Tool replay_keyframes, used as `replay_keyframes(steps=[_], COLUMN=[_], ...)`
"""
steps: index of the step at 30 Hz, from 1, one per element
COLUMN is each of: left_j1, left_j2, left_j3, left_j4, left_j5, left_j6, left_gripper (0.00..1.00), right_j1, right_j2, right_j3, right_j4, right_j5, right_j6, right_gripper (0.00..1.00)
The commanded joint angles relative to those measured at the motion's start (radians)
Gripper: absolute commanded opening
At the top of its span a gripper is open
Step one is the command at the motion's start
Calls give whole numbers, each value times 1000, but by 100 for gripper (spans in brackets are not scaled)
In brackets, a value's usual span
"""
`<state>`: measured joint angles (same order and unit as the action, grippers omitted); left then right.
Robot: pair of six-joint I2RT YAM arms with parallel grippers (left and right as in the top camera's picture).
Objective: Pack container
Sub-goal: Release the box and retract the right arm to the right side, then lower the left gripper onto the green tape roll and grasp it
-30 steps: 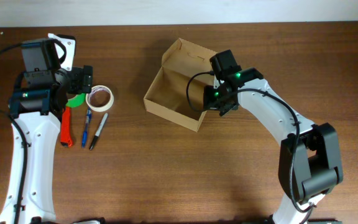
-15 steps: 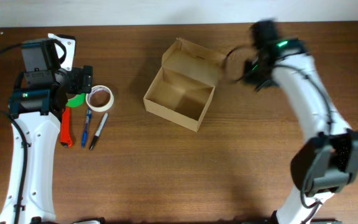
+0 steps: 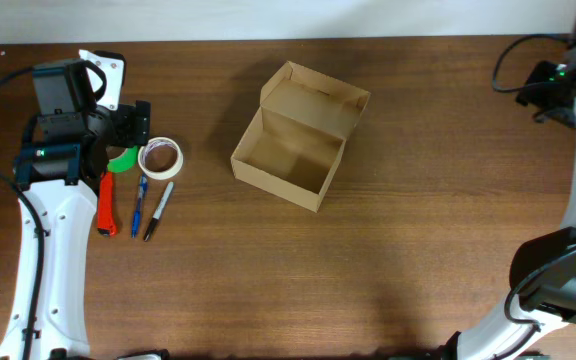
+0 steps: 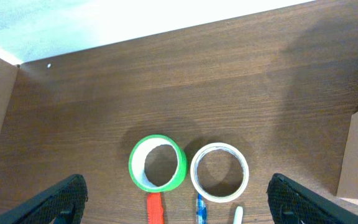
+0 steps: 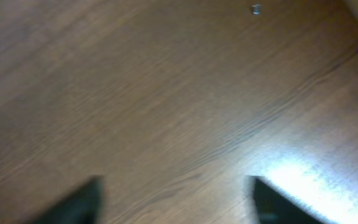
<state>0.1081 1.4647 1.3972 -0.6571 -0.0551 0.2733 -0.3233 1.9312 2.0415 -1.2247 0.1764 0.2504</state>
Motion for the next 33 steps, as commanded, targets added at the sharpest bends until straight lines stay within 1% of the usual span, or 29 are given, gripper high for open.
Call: replay_keyframes(steps=[1,2,3,4,6,9,12,15,17,19,23,28,33], left_j1=[5,8,13,22,43,83,112,127,133,142,158,193,235], left_j2=[41,55,71,96,158,285,435,565,645,731,813,853,860], left_j3=[15,21,32,51,109,258,472,645,721,773,778,778,778], left_j4=[-17,-51,-87,-136,-238,-404,-535,-640,-685,-709,-684,-628,-584], left_j5=[-14,-22,-21,-21,-24,-23,-19,-19,-22,-57,-73,-73,-72], left_j6=[-35,-45,-46,-48,-47,-47,-47,-25,-16,-16,-39,-56,-56], left_gripper=[91,89,83,83,82,83,83,84,84,84,82,77,77], right_j1=[-19,-22,-24,-24,-24,-24,-24,-24,-24,-24,-24,-24,-24], right_j2=[-8,-8,-8,-8,-8,-8,-8,-8,-8,-8,-8,-8,-8], right_j3=[18,18,18,18,18,18,18,18,18,18,18,18,18], right_j4=[-2,-2,-2,-2,-2,-2,-2,-2,-2,-2,-2,-2,-2], right_j5=[8,8,8,8,8,8,8,8,8,8,8,8,8], right_j6=[-7,-7,-7,-8,-7,-7,-7,-7,-7,-7,-7,-7,-7], right_gripper=[99,99,99,99,100,99,99,100,99,99,99,99,99])
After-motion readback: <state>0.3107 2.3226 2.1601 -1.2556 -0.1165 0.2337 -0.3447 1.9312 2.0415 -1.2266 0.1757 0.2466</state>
